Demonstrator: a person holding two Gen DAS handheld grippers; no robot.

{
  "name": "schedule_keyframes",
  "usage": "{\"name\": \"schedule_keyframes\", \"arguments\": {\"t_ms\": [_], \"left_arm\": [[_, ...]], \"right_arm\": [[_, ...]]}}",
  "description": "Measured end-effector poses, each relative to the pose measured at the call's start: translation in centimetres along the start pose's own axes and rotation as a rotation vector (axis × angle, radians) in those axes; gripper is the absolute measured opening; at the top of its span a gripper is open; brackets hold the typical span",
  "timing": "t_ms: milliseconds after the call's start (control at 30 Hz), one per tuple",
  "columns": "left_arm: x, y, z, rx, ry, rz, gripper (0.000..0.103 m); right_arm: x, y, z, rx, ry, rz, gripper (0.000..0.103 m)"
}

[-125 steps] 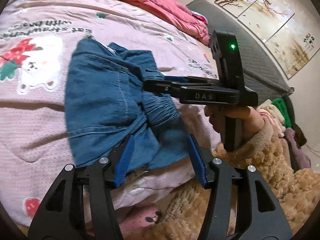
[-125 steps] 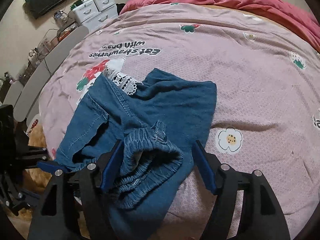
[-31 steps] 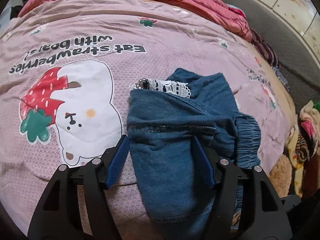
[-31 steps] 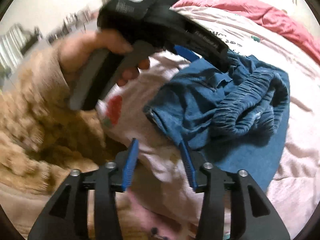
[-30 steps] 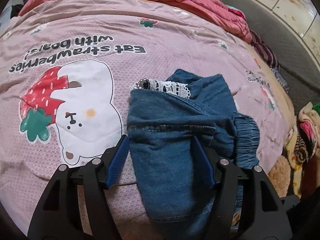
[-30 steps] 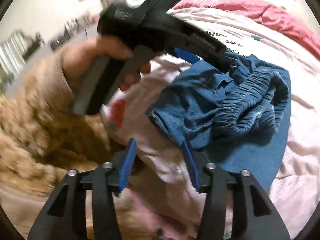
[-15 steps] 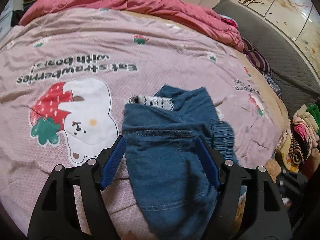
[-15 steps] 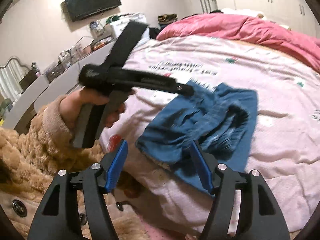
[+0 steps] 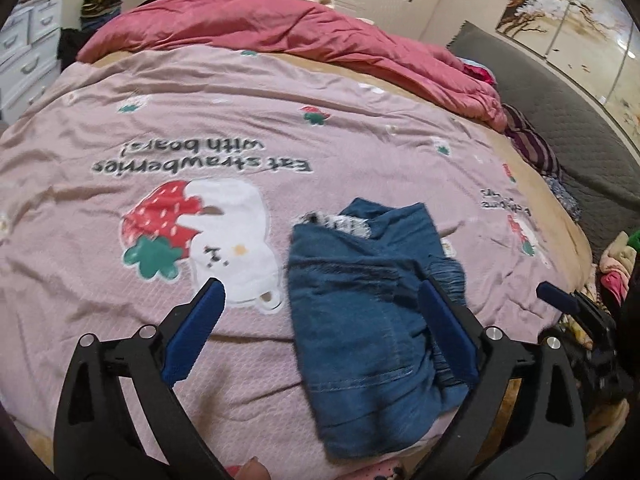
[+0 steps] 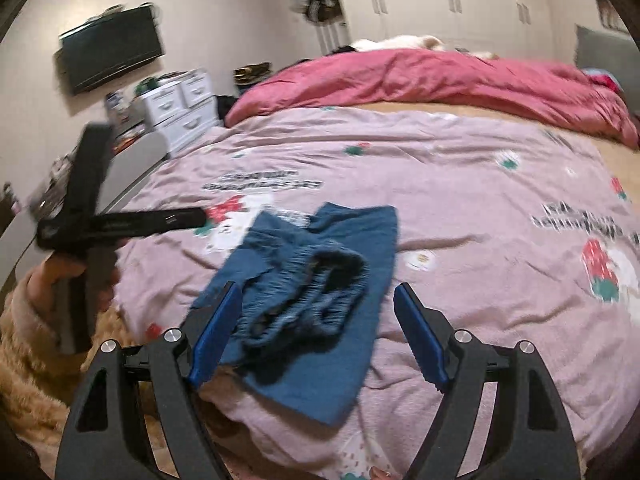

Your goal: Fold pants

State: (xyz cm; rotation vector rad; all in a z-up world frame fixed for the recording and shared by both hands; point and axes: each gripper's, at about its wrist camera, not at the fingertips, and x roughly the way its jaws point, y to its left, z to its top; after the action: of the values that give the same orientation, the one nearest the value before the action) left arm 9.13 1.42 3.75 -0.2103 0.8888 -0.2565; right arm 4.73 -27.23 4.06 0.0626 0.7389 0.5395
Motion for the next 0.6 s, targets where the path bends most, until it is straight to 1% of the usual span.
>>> {"name": "schedule_keyframes", "arguments": {"t_ms": [100,233,300,367,533,600], "left_arm": [[0.4,0.7,-0.8,-0.037,0.018,0.002,0.091],[1.9,0.8,-1.9,-0.059,0.061,-0.011,0.091],[2.6,0.5,-2.4,-0.056,0.075,-0.015,0.091],[3.1,0.3,-2.6,-0.054,0.089,-0.023,0.091],[4.8,-0.2,-2.6,-0.046,0.111,-0.04,0.091],[5.7,-0.3,-2.5,-0.048,0.124,-0.051,0.088]], "right_arm": [[1.2,-1.3,-0.3,0.054,0.045,-0.005,0.077],[3.3,-2.1,-0.9,0.111,0.116,0.03,0.077],[4.6,-2.2,-1.4,0.12,0.165,0.043,0.077],[5.4,-1.9,-1.8,0.109,0.195,0.053,0.077],[6.2,-2.3,-2.4,0.16,0.215,0.095,0.077],[6.6,-2.4,-2.6,0.174,0.224,0.124,0.077]]}}
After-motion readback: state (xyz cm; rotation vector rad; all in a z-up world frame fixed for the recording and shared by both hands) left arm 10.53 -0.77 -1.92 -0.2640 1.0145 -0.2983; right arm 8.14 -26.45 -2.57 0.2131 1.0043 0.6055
